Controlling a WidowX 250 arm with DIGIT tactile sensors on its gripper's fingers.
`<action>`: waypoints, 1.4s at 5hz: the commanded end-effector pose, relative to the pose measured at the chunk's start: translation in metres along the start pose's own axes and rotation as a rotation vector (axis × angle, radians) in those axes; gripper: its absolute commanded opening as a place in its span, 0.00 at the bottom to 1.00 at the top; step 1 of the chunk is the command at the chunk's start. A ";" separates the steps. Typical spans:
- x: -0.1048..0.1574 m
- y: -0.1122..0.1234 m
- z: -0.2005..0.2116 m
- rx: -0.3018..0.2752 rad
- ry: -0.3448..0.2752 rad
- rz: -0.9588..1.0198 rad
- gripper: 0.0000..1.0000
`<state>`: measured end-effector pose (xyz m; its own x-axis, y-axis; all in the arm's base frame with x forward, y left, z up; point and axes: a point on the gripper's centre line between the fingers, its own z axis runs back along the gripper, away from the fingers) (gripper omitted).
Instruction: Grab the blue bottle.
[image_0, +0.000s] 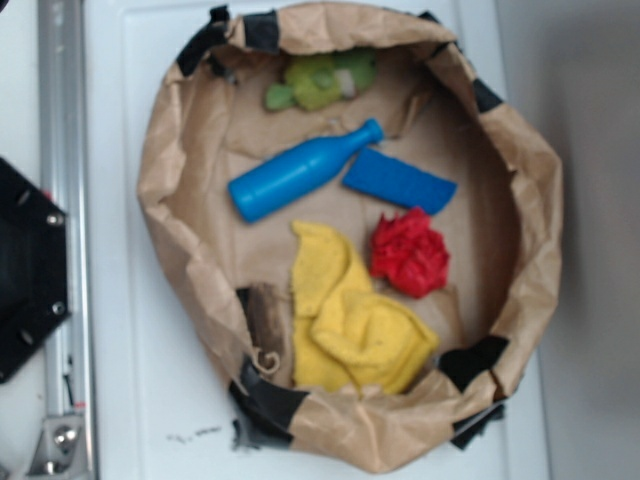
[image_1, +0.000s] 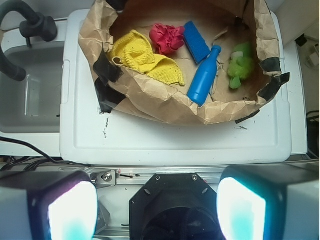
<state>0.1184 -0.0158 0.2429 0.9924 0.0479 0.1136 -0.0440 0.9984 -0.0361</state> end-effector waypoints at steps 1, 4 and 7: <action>0.000 0.000 0.000 0.000 0.000 0.000 1.00; 0.092 0.076 -0.109 0.057 -0.080 0.186 1.00; 0.133 0.068 -0.203 -0.101 0.013 -0.079 1.00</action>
<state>0.2672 0.0554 0.0453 0.9972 -0.0254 0.0704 0.0347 0.9903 -0.1344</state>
